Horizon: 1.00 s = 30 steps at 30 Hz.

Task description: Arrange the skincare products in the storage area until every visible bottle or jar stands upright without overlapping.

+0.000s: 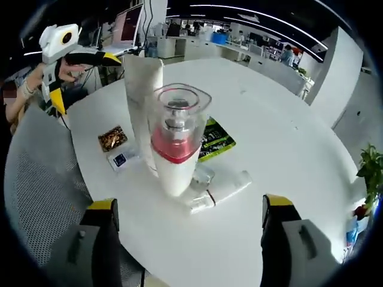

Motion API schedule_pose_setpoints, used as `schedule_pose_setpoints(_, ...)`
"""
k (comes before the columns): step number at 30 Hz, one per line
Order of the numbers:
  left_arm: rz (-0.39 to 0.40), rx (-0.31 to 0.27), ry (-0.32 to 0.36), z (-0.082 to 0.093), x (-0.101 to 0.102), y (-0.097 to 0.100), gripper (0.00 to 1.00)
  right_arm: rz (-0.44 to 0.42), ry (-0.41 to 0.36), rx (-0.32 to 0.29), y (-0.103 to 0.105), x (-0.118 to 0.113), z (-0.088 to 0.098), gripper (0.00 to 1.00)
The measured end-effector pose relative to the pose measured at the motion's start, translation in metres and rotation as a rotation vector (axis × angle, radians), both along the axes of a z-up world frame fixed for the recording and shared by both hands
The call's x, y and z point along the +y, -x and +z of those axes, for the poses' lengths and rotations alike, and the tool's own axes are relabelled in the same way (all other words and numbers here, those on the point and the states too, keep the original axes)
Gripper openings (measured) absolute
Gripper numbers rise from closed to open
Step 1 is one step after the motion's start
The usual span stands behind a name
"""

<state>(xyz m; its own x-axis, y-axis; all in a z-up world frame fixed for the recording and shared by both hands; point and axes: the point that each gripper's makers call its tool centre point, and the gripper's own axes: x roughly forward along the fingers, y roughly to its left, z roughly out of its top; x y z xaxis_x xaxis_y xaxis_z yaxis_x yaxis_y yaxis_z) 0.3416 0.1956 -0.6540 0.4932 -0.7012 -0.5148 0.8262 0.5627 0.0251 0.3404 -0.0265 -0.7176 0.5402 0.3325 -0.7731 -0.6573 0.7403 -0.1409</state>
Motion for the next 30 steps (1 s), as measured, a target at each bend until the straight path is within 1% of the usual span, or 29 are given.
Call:
schedule_pose_setpoints(2,-0.001,0.002,-0.008,-0.001,0.001,0.001,0.97,-0.012,0.011,0.0,-0.003,-0.004,-0.005,1.0)
schedule_pose_setpoints(4,0.004,0.002,-0.003,-0.001,0.002,-0.001,0.97,-0.033,0.007,0.004,-0.004,-0.008,-0.009,0.98)
schedule_pose_setpoints(6,0.007,0.008,0.003,-0.001,0.003,-0.001,0.97,-0.05,-0.003,0.01,-0.005,-0.01,-0.011,0.93)
schedule_pose_setpoints(8,0.014,0.01,-0.001,-0.001,0.004,-0.002,0.97,-0.065,-0.003,0.01,-0.007,-0.012,-0.012,0.92)
schedule_pose_setpoints(9,0.013,0.012,-0.002,-0.001,0.004,-0.001,0.97,-0.071,0.01,0.019,-0.007,-0.015,-0.015,0.91)
schedule_pose_setpoints(11,0.012,0.016,-0.001,-0.002,0.003,0.0,0.97,-0.085,0.018,0.015,-0.009,-0.019,-0.016,0.87)
schedule_pose_setpoints(12,0.014,0.009,0.001,-0.001,0.004,-0.001,0.97,-0.087,0.016,0.016,-0.01,-0.019,-0.016,0.84)
schedule_pose_setpoints(13,0.018,0.007,0.004,-0.001,0.004,-0.002,0.97,-0.114,0.007,0.018,-0.012,-0.022,-0.017,0.82)
schedule_pose_setpoints(14,0.024,0.01,0.009,-0.001,0.005,-0.003,0.97,-0.13,0.0,0.018,-0.013,-0.023,-0.017,0.82)
schedule_pose_setpoints(15,0.028,0.01,0.012,-0.001,0.005,-0.003,0.97,-0.146,0.001,0.021,-0.015,-0.025,-0.018,0.82)
schedule_pose_setpoints(17,0.037,0.015,0.009,-0.002,0.007,-0.004,0.97,-0.17,0.006,0.026,-0.016,-0.028,-0.021,0.78)
schedule_pose_setpoints(21,0.041,0.027,-0.006,-0.008,0.011,-0.004,0.97,-0.197,0.006,0.032,-0.019,-0.031,-0.026,0.77)
schedule_pose_setpoints(23,0.043,0.035,-0.001,-0.008,0.011,-0.003,0.97,-0.213,-0.009,0.036,-0.021,-0.031,-0.027,0.74)
schedule_pose_setpoints(25,0.044,0.037,0.002,-0.008,0.012,-0.002,0.97,-0.223,-0.007,0.041,-0.022,-0.033,-0.029,0.71)
schedule_pose_setpoints(28,0.07,0.038,-0.005,-0.009,0.015,-0.005,0.97,-0.25,-0.004,0.033,-0.027,-0.035,-0.028,0.7)
schedule_pose_setpoints(30,0.075,0.037,-0.009,-0.01,0.018,-0.007,0.97,-0.268,-0.026,0.03,-0.031,-0.035,-0.027,0.68)
